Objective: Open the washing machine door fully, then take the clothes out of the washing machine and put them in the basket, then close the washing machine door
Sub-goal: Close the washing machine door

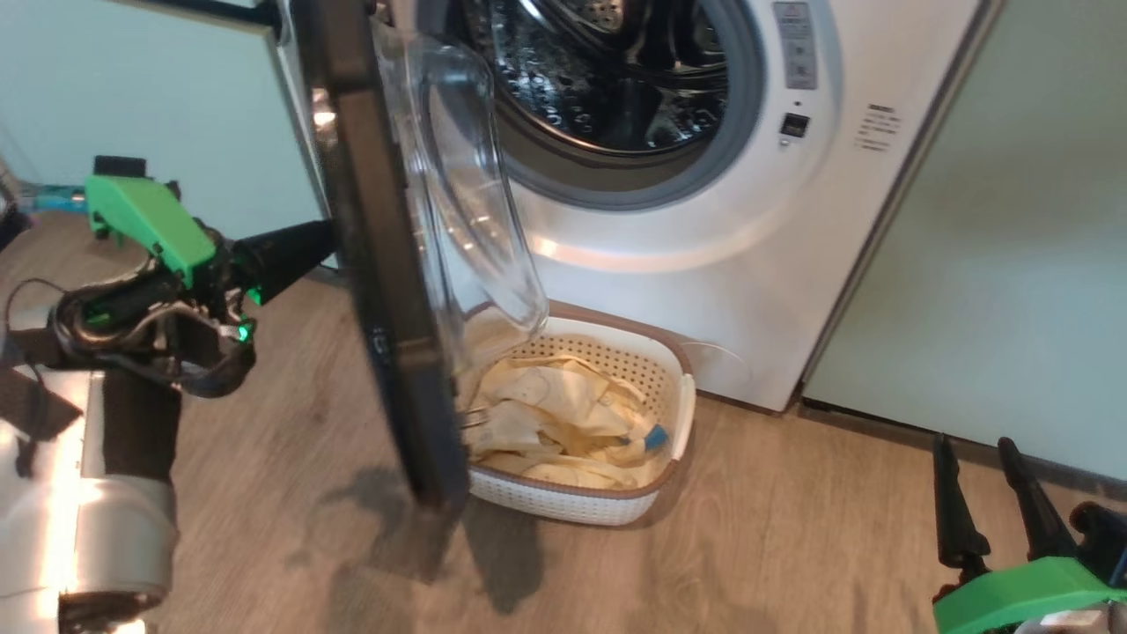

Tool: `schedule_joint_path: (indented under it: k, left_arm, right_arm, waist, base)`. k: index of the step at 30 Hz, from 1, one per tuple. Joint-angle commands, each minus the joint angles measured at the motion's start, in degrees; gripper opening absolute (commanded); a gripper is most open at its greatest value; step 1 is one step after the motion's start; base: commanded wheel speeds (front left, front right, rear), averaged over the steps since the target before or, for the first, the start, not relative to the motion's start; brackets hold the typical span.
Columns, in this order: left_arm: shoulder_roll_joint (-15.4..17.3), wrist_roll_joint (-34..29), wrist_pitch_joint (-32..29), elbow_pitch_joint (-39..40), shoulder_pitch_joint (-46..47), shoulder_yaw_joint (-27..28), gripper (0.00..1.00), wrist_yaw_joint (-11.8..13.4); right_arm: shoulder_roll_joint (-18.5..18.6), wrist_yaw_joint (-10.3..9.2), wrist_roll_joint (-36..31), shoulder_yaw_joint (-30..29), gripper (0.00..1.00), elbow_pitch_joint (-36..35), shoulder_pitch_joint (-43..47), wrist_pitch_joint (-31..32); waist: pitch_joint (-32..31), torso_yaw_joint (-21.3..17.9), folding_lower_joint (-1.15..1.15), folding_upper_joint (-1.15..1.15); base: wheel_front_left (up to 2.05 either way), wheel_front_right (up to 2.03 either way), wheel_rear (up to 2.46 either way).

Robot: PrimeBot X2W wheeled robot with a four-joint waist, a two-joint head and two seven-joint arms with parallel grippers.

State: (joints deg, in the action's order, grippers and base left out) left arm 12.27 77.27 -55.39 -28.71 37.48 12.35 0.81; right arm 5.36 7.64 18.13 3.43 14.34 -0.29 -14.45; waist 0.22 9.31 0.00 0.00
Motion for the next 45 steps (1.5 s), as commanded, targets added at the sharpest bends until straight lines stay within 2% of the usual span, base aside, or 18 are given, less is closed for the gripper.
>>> schedule_joint_path:
  k: [1, 4, 10, 20, 26, 33, 42, 43, 45]
  left_arm:
    - [1.7, 0.8, -0.5, 2.8, 1.8, 1.1, 0.0, 0.2]
    - [0.9, 0.9, -0.2, 5.2, 0.5, 1.2, 0.0, 0.6]
    - [0.3, 0.3, 2.8, 7.1, -1.2, 2.5, 0.0, -0.4]
    - [-0.2, -1.7, 9.0, 5.8, -1.2, 4.1, 0.0, -2.6]
    - [0.0, -2.5, 12.0, 3.0, -0.5, 4.8, 0.0, -4.6]
    - [-0.5, -2.8, 13.8, 0.7, 0.3, 4.4, 0.0, -6.6]
    - [-0.3, -3.8, 15.3, -0.3, 0.5, 3.4, 0.0, -7.7]
    - [-0.1, -4.1, 15.6, -0.2, 0.3, 3.2, 0.03, -7.8]
    - [0.3, -4.9, 16.6, -0.1, -0.3, 2.9, 0.33, -8.0]
  right_arm:
    - [1.0, -0.15, -0.1, 0.9, 1.0, -1.8, -1.5, -0.5]
    - [1.1, -0.15, -0.1, 1.0, 1.0, -1.8, -1.6, -0.5]
    - [1.3, -0.15, -0.1, 1.2, 1.0, -1.8, -2.0, -0.5]
    - [1.7, -0.15, 0.0, 0.9, 1.0, -1.9, -2.0, -0.5]
    - [1.9, -0.15, 0.0, 0.8, 1.0, -2.1, -2.2, -0.5]
    - [2.0, -0.15, 0.0, 0.3, 1.0, -2.4, -2.1, -0.5]
    - [1.5, -0.15, -0.1, -0.3, 1.0, -2.5, -2.4, -0.5]
    - [1.5, -0.15, -0.1, -0.4, 1.0, -2.4, -2.3, -0.5]
    - [1.5, -0.15, -0.1, -0.5, 1.0, -2.4, -2.2, -0.5]
  waist:
    - [0.1, -1.0, 0.0, 0.0]
    - [0.3, -3.1, 0.0, 0.0]
    - [0.7, -8.4, 0.0, 0.0]
    - [1.7, -16.5, 0.0, 0.0]
    - [2.3, -19.9, 0.0, 0.0]
    - [2.7, -20.7, 0.0, 0.0]
    - [2.3, -18.3, 0.0, 0.0]
    - [2.1, -17.9, 0.0, 0.0]
    - [1.7, -17.2, 0.0, 0.0]
  base:
    - [0.0, 0.0, 0.0]
    - [0.0, 0.0, 0.0]
    - [0.0, 0.0, 0.0]
    - [0.0, 0.0, 0.0]
    - [0.0, 0.0, 0.0]
    - [0.0, 0.0, 0.0]
    - [0.0, 0.0, 0.0]
    - [0.0, 0.0, 0.0]
    - [0.0, 0.0, 0.0]
